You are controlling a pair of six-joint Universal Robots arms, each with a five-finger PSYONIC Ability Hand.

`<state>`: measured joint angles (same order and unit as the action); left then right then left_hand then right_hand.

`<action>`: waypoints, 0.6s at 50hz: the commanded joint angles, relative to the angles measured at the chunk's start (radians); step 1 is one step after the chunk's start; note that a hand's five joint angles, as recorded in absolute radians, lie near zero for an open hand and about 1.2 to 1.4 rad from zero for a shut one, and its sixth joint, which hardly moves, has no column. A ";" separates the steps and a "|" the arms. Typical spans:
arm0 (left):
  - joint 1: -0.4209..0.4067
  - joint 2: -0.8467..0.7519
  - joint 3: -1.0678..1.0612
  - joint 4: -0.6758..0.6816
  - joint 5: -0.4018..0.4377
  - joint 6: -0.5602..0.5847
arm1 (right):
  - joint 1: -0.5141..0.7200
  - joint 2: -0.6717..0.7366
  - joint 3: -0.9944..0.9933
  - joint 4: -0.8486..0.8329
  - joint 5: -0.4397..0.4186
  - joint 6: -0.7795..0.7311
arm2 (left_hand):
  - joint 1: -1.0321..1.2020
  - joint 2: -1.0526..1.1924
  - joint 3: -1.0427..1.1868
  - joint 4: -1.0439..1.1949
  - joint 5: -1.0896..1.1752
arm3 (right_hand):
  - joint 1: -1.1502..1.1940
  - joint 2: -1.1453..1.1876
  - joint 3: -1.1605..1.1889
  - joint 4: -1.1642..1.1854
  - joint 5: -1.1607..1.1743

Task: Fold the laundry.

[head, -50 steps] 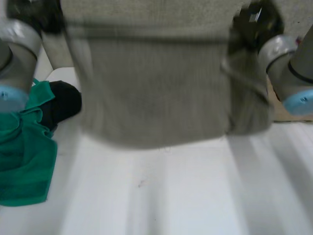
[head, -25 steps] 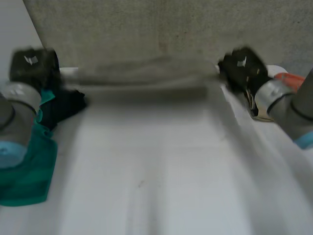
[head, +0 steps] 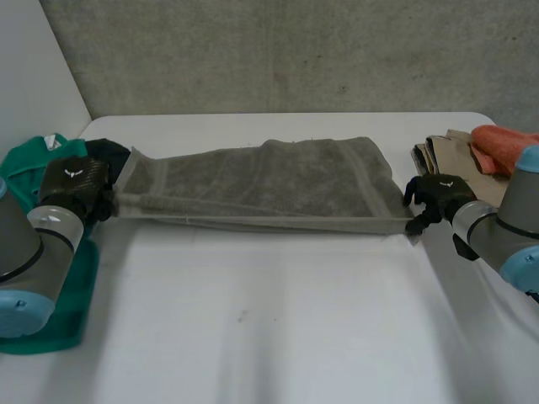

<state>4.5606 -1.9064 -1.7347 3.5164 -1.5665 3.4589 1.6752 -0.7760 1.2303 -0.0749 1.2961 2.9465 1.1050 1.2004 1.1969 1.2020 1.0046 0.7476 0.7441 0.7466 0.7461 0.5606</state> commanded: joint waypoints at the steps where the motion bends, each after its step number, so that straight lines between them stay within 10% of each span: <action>1: 0.009 0.018 -0.025 -0.054 0.008 0.000 | -0.003 0.004 -0.023 0.109 -0.070 -0.003 | 0.291 0.196 0.199 0.194 0.217 | 0.404 0.407 0.405 0.405 0.416; 12: 0.041 0.101 -0.075 -0.332 0.023 0.112 | -0.072 -0.153 0.060 0.245 -0.077 -0.265 | 0.291 0.196 0.199 0.194 0.217 | 0.649 0.652 0.650 0.650 0.661; 24: 0.089 0.311 -0.250 -0.818 0.098 0.532 | -0.212 -0.491 0.416 0.679 -0.034 -1.130 | 0.291 0.196 0.199 0.194 0.217 | 0.649 0.652 0.650 0.650 0.661; 30: 0.058 0.270 -0.209 -0.673 0.102 0.554 | -0.143 -0.427 0.359 0.499 -0.031 -0.980 | 0.291 0.196 0.199 0.194 0.217 | 0.649 0.652 0.650 0.650 0.661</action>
<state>4.6470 -1.6031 -1.9723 2.7243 -1.4732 3.9843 1.4785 -1.2513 1.6255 0.5587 1.2570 1.8762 1.1050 1.2028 1.1969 1.2021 1.0047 1.1337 1.1791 1.1895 1.1977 1.0157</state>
